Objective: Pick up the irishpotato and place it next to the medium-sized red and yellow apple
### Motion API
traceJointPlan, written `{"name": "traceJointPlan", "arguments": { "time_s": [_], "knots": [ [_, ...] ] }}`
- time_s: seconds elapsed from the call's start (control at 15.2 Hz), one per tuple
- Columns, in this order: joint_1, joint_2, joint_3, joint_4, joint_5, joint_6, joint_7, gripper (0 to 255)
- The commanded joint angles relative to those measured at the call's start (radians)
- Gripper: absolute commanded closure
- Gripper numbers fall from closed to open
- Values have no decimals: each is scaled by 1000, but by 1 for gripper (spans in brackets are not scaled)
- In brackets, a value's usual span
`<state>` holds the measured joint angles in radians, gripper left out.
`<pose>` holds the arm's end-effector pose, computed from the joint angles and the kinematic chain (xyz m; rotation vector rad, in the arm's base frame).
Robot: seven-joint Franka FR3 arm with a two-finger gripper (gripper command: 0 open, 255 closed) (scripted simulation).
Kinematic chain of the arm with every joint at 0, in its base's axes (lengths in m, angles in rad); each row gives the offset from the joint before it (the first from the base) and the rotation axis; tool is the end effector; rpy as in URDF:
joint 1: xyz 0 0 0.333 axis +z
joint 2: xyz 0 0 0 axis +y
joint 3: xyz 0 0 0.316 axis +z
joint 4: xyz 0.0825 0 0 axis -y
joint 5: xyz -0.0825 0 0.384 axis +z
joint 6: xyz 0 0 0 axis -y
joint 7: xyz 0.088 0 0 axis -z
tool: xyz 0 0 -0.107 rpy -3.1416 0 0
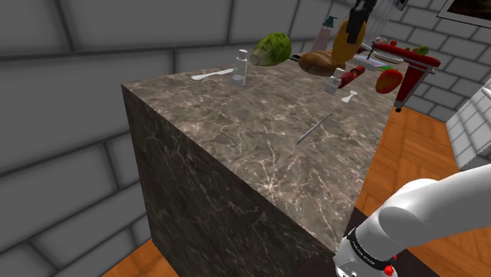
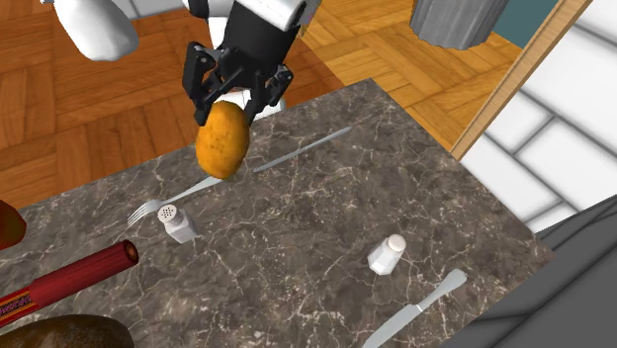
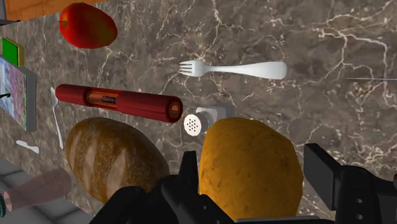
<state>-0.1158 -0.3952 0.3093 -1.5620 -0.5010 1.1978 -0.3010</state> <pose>0.3641 0.0532 0.7920 2.5344 0.3583 -0.0173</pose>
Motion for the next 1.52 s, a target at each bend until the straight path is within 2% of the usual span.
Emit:
{"name": "traceJointPlan", "arguments": {
  "time_s": [0.0, 0.73, 1.45],
  "knots": [
    [-7, -28, -48, -40, -5, 39, -45, 255],
    [-48, -120, -300, -165, -60, 218, -284, 255],
    [-90, -72, -551, -138, -91, 392, -516, 255]
  ]
}}
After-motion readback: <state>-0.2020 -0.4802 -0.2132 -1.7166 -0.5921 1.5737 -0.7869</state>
